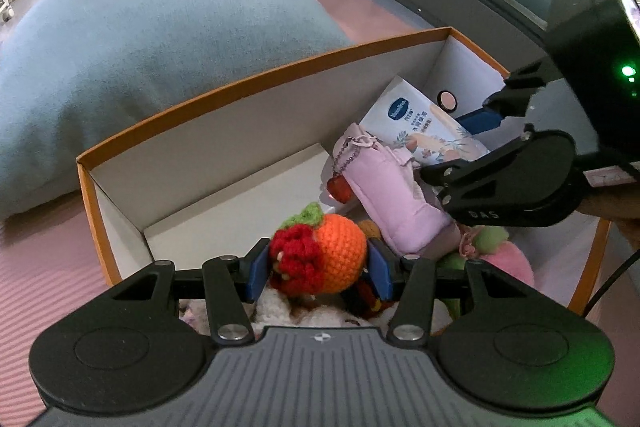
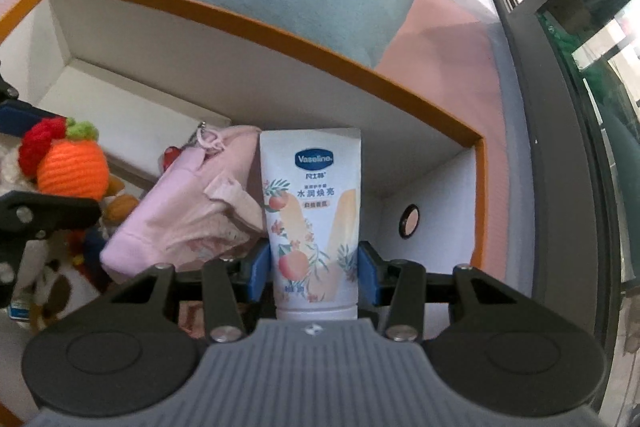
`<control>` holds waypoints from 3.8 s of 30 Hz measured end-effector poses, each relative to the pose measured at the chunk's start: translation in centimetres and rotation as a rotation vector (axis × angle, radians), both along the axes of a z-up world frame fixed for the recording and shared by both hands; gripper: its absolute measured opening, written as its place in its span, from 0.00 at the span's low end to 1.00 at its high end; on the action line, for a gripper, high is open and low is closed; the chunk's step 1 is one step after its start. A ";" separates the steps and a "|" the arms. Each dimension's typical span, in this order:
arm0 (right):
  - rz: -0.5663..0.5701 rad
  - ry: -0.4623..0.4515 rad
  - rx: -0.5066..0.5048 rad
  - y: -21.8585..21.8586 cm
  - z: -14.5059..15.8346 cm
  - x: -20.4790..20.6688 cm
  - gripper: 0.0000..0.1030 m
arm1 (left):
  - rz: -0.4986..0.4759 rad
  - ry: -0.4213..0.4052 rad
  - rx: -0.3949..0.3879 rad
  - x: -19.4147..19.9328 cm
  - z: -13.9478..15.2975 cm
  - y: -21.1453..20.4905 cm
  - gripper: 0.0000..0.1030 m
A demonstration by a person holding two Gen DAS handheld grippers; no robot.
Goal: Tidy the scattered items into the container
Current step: 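Open the left tool to drop the fruit while the right tool releases the tube, then withdraw both tools from the box toward the gold box and photo card, then grasp the gold square gift box with the left tool while the right tool grasps the photo card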
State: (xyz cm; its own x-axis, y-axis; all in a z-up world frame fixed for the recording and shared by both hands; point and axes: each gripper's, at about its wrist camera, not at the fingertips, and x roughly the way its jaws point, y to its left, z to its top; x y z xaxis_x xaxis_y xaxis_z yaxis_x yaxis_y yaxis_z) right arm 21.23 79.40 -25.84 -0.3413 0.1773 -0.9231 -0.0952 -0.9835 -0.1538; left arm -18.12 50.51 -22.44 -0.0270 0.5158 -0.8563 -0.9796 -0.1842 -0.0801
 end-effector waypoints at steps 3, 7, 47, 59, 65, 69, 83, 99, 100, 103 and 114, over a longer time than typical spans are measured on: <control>0.019 -0.023 0.014 -0.3 -0.1 -0.4 0.48 | 0.005 -0.006 0.003 0.0 0.1 -0.1 0.57; 0.217 -0.063 0.102 -1.4 -0.1 -0.4 0.48 | 0.005 -0.006 0.005 0.3 0.1 -0.2 0.57; -0.032 0.080 0.087 -2.0 4.2 4.4 0.23 | 0.012 0.011 0.090 2.5 5.0 -5.1 0.76; -0.154 0.167 0.055 -2.9 6.8 8.1 0.29 | 0.060 0.047 0.139 2.7 8.4 -10.1 0.77; -0.191 0.243 0.044 -4.6 9.5 10.1 0.32 | 0.108 0.064 0.166 2.4 10.0 -13.7 0.77; -0.236 0.297 0.026 -6.0 10.9 11.8 0.35 | 0.145 0.072 0.183 2.1 10.5 -16.0 0.79; -0.279 0.393 -0.067 -11.9 12.2 18.0 0.42 | 0.234 0.018 0.176 2.3 7.6 -22.8 0.79; -0.379 0.408 -0.144 -15.8 9.0 22.2 0.56 | 0.293 0.055 0.177 2.5 2.6 -27.5 0.82; -0.385 0.405 -0.146 -16.1 8.5 22.4 0.57 | 0.299 0.048 0.175 2.4 2.2 -27.8 0.83; -0.403 0.391 -0.156 -16.9 7.2 23.0 0.59 | 0.312 0.032 0.161 2.2 1.1 -28.2 0.83; -0.567 0.364 -0.183 -18.8 2.2 25.9 0.71 | 0.321 0.024 0.107 1.7 -2.1 -28.9 0.83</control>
State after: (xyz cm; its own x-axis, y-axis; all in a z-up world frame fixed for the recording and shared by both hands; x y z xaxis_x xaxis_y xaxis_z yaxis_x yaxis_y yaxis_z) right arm 47.17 60.61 -23.68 -0.5356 0.2724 -0.7993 -0.6155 -0.7740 0.1487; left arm -16.37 21.58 -24.51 -0.2221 0.5644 -0.7951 -0.8749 -0.4753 -0.0931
